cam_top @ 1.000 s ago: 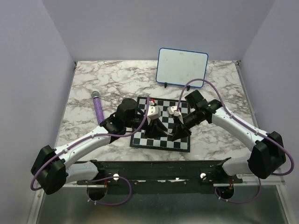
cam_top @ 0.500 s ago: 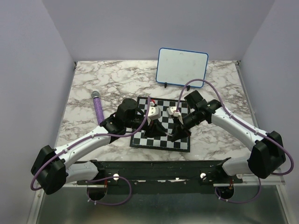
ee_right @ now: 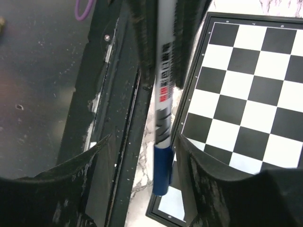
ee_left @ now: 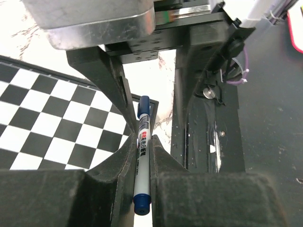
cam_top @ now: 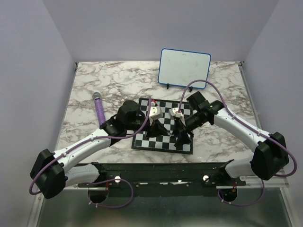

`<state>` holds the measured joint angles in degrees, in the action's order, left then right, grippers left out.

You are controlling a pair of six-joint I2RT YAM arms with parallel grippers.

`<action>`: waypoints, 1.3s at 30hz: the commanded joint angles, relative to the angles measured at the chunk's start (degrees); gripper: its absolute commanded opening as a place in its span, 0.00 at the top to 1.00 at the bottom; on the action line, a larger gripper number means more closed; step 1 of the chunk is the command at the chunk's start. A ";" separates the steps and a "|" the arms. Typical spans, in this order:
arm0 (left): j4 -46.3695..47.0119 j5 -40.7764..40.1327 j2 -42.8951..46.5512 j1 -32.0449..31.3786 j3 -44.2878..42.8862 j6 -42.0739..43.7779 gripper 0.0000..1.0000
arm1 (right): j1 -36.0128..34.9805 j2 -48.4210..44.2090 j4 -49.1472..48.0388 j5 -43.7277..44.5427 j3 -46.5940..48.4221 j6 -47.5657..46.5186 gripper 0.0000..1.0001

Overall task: Write a sentence on the whiteboard
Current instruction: Pass from the right arm to the left, then pass from the left arm to the right

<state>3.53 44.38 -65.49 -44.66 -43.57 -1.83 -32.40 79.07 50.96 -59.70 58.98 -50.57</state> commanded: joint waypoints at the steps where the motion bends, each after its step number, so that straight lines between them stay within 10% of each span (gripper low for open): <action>1: 2.08 -8.42 3.88 0.28 2.86 -6.69 1.00 | 0.67 -1.28 1.42 -2.43 2.01 -1.20 0.30; 11: 29.84 -19.94 16.88 0.46 20.97 -30.48 1.00 | 4.54 -3.92 1.08 -7.09 2.19 -0.24 0.24; 21: 50.34 -23.20 9.51 -3.15 25.73 -35.70 1.00 | 4.54 -0.85 -2.00 -11.49 1.93 3.45 0.28; 27: 50.88 -22.58 6.87 -3.76 24.41 -35.00 1.00 | 4.54 -0.41 -1.39 -11.66 2.28 3.02 0.46; 32: 47.19 -21.97 7.31 -3.85 23.89 -32.90 1.00 | 4.54 0.03 0.10 -11.31 2.72 1.88 0.85; 39: 31.04 -17.93 10.65 -3.76 20.02 -25.26 0.37 | 4.37 0.21 3.53 -9.74 3.77 -1.72 0.98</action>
<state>44.21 24.14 -57.43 -48.60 -20.40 -33.56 -27.68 78.76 51.16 -68.90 60.66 -49.01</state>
